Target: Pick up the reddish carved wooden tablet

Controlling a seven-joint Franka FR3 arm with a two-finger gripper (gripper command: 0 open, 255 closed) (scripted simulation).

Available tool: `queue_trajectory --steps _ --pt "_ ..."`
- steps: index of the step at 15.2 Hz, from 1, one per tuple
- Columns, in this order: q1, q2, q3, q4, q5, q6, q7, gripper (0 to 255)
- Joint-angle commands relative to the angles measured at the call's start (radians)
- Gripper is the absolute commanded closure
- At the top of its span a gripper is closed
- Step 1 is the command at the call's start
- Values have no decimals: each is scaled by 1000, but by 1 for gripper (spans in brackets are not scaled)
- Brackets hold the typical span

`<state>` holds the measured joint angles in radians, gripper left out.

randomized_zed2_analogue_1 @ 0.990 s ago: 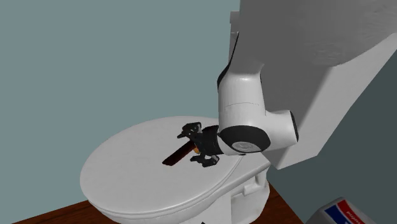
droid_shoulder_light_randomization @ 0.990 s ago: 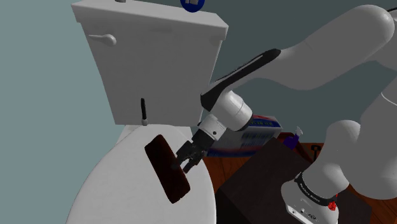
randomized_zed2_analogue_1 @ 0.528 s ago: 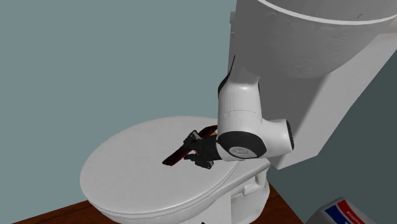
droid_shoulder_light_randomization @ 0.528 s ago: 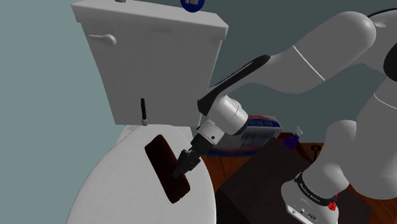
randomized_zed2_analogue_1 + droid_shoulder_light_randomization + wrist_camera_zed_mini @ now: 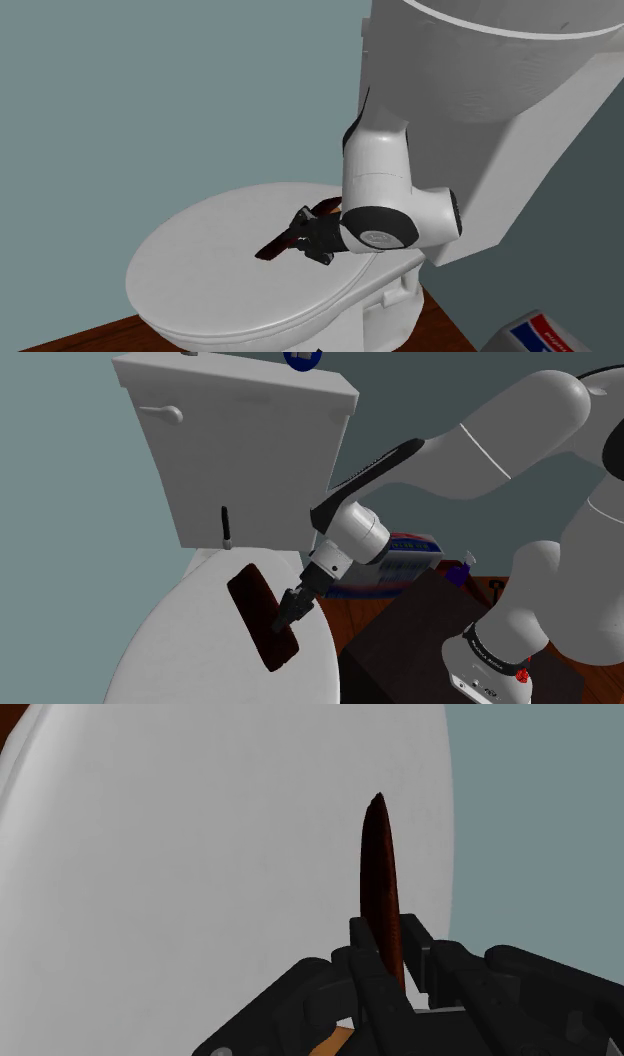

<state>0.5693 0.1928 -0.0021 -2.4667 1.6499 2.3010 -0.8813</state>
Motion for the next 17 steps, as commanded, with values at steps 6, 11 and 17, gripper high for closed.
queue_trajectory --steps 6,11,17 --pt "2 -85 -2 -20 -58 4 87 255" --pt "3 -154 -3 -33 -109 4 163 255" --pt "3 -208 -3 -39 -152 1 227 255"
